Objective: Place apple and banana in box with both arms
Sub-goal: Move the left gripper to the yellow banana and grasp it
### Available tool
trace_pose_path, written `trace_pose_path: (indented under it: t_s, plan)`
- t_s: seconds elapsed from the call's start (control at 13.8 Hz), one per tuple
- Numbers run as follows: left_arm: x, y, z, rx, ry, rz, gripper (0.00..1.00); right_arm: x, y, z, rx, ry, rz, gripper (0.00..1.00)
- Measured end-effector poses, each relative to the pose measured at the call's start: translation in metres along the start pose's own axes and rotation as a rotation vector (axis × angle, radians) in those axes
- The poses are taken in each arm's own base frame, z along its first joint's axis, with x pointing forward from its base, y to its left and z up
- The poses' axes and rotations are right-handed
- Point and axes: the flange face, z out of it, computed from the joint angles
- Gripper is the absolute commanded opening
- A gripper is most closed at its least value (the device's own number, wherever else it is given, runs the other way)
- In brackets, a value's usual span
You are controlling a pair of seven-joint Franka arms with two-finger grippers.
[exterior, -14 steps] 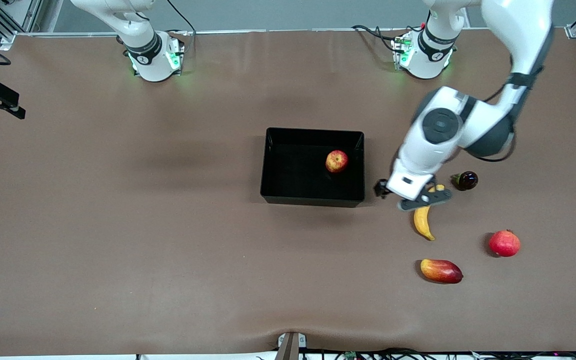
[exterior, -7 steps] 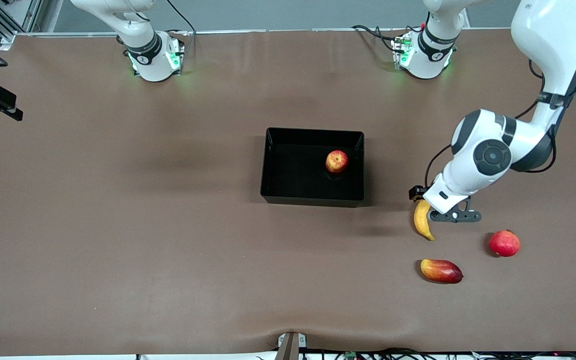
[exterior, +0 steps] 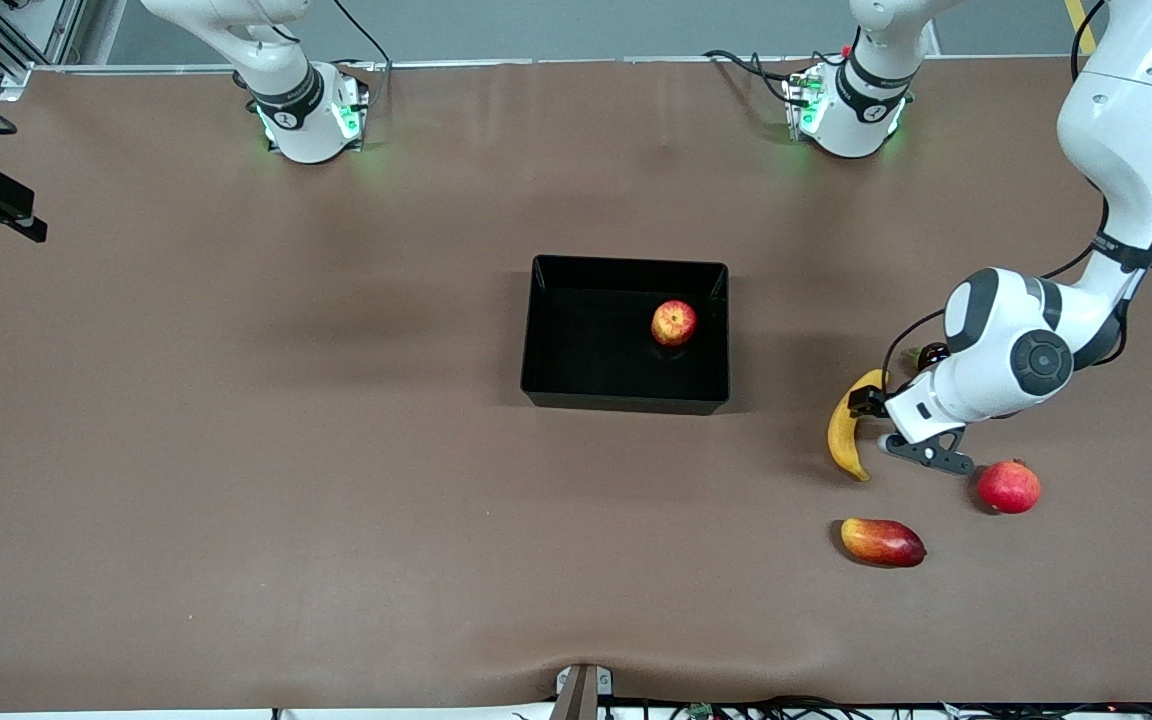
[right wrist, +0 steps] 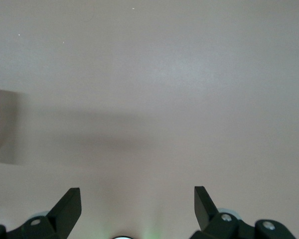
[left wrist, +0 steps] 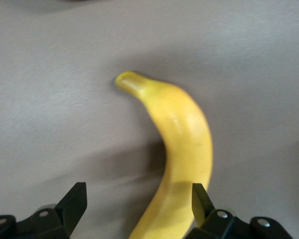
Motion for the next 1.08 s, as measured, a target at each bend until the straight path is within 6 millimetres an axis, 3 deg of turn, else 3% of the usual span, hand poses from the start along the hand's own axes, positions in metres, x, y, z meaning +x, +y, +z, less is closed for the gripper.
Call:
trace_pose_path:
  t_s: [0.22,0.29,0.43,0.51,0.72,0.8,0.94,1.08]
  plan:
    - [0.006,0.013,-0.004,0.0,0.008,0.028,0.92,0.0,0.0,0.0,0.0,0.0,0.0,1.0]
    - [0.008,0.022,-0.003,0.0,0.008,0.043,0.87,0.0,0.0,0.0,0.0,0.0,0.0,1.0]
    - [0.01,0.038,0.0,0.011,0.0,0.081,0.44,0.0,0.001,0.0,0.0,-0.001,0.001,1.0]
    - [0.009,0.042,0.003,0.035,-0.007,0.115,0.39,0.0,0.001,0.0,0.0,-0.001,0.002,1.0]
    - [0.003,0.042,0.014,0.079,-0.029,0.165,0.39,0.0,0.001,0.0,0.0,-0.002,0.002,1.0]
    - [0.001,0.042,0.017,0.076,-0.034,0.166,0.34,0.0,0.001,0.0,0.0,-0.002,0.002,1.0]
    - [0.0,0.04,0.022,0.07,-0.041,0.152,0.04,0.0,0.001,0.0,0.0,-0.002,0.002,1.0]
    - [0.0,0.04,0.022,0.07,-0.041,0.14,0.0,-0.001,0.002,0.0,0.001,-0.003,0.004,1.0]
